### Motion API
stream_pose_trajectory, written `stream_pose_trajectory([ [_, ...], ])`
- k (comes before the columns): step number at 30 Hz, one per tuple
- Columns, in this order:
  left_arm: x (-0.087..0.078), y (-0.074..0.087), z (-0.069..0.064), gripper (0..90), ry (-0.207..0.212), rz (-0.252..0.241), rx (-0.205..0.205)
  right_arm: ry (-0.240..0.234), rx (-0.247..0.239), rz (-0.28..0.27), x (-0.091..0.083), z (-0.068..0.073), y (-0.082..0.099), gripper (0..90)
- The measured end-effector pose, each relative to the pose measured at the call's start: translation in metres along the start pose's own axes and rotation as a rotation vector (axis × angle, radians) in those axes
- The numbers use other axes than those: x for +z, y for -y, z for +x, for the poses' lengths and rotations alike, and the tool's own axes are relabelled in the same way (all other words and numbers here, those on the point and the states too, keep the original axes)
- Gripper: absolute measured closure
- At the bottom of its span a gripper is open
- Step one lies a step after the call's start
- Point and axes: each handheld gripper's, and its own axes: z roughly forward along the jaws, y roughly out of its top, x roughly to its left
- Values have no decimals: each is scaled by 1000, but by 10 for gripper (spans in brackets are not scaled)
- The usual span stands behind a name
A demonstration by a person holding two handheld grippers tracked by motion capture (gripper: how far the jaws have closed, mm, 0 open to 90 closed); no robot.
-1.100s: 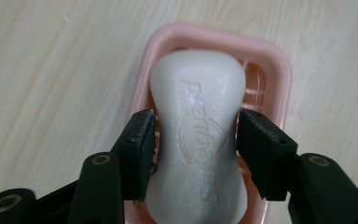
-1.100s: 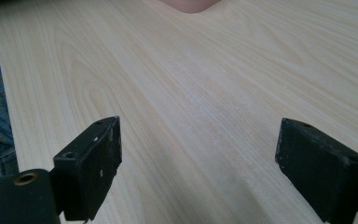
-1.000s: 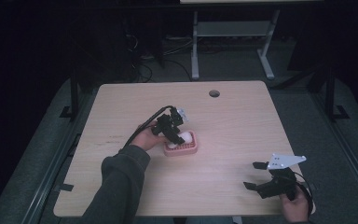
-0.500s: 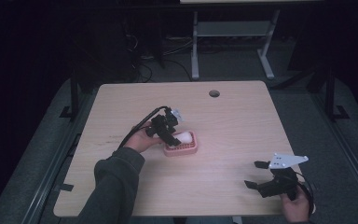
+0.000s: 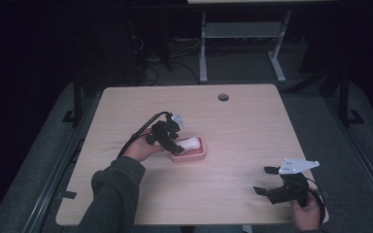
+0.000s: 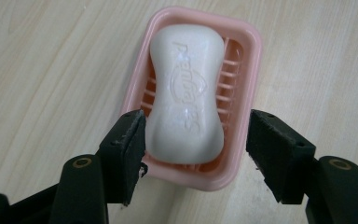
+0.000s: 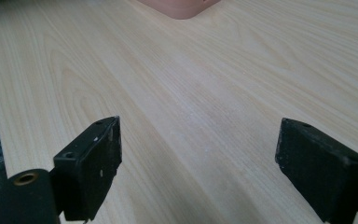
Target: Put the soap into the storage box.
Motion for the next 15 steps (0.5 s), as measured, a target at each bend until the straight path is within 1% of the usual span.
stream_pose_trajectory([
  [2, -1, 5, 1, 362, 4, -13, -21, 4, 0, -1, -1, -1, 1, 142],
  [7, -5, 10, 0, 356, -3, -12, -17, 3, 2, 6, 0, 0, 0, 142],
  [8, -6, 13, -1, 355, -6, -19, -18, 3, -2, 8, 0, 0, 0, 142],
  [9, -7, 14, -1, 352, -2, -17, -24, 3, -4, 8, 1, 0, 0, 141],
  [13, -10, 16, -4, 342, -12, -7, -14, 5, -5, 11, 1, 0, 0, 142],
  [15, -12, 19, -5, 338, -13, -18, -13, 7, -7, 8, 1, 0, 0, 142],
])
